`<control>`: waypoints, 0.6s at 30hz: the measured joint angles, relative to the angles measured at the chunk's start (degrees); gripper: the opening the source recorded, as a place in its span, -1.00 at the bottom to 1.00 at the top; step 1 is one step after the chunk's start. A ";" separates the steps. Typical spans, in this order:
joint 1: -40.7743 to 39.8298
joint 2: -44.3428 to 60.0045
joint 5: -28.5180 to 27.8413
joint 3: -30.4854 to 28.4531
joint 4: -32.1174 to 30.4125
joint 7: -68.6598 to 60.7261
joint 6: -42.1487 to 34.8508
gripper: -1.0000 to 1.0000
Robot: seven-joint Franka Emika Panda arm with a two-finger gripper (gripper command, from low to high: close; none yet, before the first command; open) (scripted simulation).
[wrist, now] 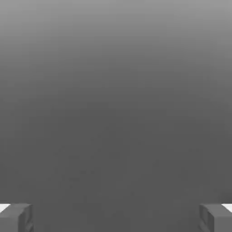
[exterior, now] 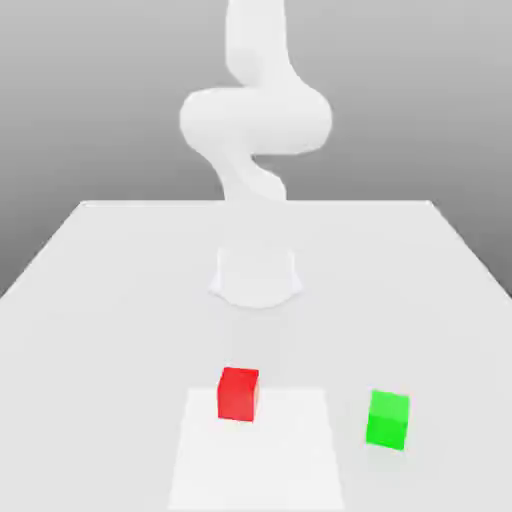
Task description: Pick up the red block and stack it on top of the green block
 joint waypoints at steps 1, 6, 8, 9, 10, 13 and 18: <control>-0.15 1.84 -0.01 -0.05 -1.73 0.17 1.40 0.00; -0.86 10.86 -0.09 -0.29 -10.08 1.03 8.18 0.00; -1.15 14.47 -0.11 -0.38 -13.44 1.37 10.89 0.00; -1.30 16.31 -0.12 -0.42 -15.14 1.55 12.26 0.00; -1.46 18.18 -0.14 -0.46 -16.86 1.73 13.65 0.00; -1.93 24.12 -0.20 -0.60 -22.22 2.30 18.03 0.00; -2.73 37.90 -0.19 -0.81 -30.08 3.16 28.16 0.00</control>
